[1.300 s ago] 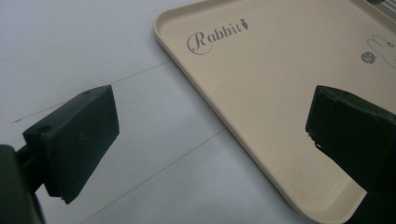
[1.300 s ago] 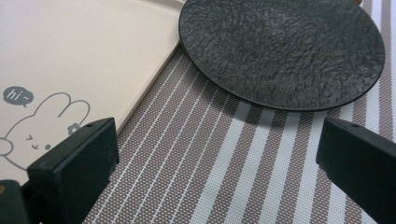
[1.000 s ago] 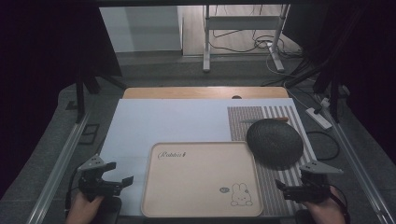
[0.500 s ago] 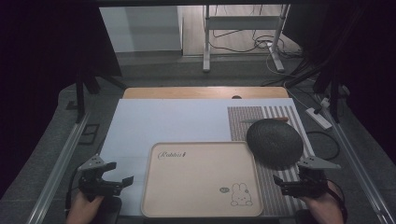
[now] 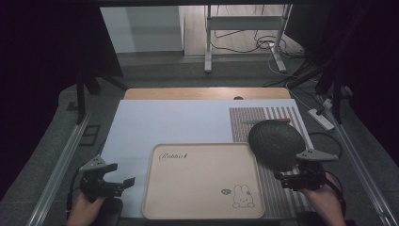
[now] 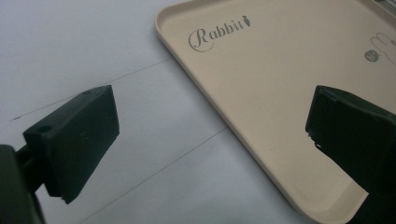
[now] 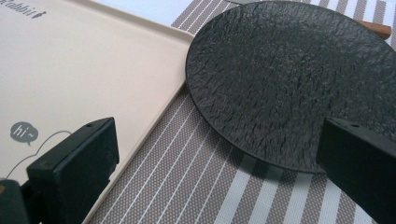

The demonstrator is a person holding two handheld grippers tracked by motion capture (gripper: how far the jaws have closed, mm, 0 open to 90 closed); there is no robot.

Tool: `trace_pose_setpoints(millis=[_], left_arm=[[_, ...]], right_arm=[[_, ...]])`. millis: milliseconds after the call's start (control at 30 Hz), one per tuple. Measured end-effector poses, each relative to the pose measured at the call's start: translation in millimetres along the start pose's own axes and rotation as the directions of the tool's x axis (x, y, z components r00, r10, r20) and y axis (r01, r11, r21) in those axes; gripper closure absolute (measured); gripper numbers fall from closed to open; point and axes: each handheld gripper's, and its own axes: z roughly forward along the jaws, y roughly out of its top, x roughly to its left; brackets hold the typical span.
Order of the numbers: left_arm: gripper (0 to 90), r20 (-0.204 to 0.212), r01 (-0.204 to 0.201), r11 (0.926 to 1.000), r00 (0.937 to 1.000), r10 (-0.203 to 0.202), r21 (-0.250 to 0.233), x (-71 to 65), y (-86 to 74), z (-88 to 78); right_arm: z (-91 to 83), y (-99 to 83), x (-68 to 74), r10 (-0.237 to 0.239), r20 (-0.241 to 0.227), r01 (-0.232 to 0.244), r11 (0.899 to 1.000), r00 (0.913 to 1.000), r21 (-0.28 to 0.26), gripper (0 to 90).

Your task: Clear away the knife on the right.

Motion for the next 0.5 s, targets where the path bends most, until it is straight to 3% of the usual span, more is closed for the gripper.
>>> trace_pose_setpoints(millis=[500], left_arm=[[2.8,0.007,-0.013,0.9999,0.9999,0.013,0.001,0.1,2.0,1.7]], right_arm=[[21.7,20.3,-10.4,-0.014,-0.004,0.014,1.0,0.9999,0.005,0.0]])
